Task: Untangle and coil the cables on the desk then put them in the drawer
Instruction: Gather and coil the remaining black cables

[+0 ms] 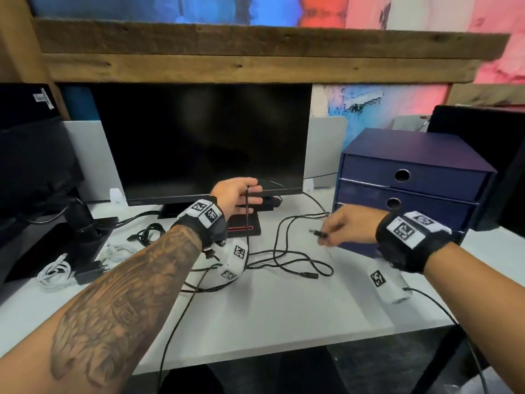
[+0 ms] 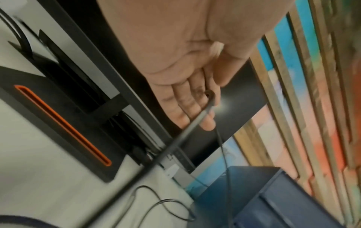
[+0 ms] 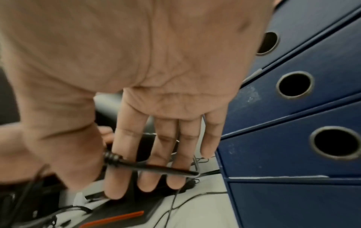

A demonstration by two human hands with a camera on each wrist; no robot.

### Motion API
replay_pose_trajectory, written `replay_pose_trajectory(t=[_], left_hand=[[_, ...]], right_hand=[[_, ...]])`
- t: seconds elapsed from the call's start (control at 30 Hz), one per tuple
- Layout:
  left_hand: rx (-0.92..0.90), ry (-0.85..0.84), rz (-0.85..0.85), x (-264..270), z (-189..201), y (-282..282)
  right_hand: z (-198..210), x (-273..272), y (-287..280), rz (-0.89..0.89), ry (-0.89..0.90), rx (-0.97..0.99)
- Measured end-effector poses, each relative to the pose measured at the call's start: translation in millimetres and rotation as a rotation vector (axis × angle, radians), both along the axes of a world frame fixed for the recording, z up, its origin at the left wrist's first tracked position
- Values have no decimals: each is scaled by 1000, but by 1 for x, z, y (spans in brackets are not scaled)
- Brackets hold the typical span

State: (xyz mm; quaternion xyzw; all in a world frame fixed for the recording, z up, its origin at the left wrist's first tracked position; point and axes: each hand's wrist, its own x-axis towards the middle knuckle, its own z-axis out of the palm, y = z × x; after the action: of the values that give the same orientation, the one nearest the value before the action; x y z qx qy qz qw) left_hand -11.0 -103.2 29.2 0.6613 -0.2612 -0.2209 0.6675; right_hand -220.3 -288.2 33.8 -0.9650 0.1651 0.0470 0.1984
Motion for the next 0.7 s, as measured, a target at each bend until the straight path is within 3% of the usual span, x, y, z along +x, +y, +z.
replay_pose_trajectory(t=[0.07,0.17,0.27,0.33,0.5,0.57,0.7], left_hand=[[-46,-49,-14,-4,10,1],[-82,-95,-73,-17,26,-3],[-52,-173,-131,-30,37,-5],[-53,-222,-117,-35,43,-4],[-92,-315,51,-24,45,4],[-97,-333,98,-19,41,8],[-41,-758,391,-12,25,11]], right_hand=[[-9,0,-2,-7,-12,17],[-11,8,0,-159,-366,119],[-2,20,12,-273,-668,-13],[11,24,23,-247,-645,-22],[33,27,48,-43,-507,509],[34,33,55,7,-504,554],[32,57,64,-49,-603,801]])
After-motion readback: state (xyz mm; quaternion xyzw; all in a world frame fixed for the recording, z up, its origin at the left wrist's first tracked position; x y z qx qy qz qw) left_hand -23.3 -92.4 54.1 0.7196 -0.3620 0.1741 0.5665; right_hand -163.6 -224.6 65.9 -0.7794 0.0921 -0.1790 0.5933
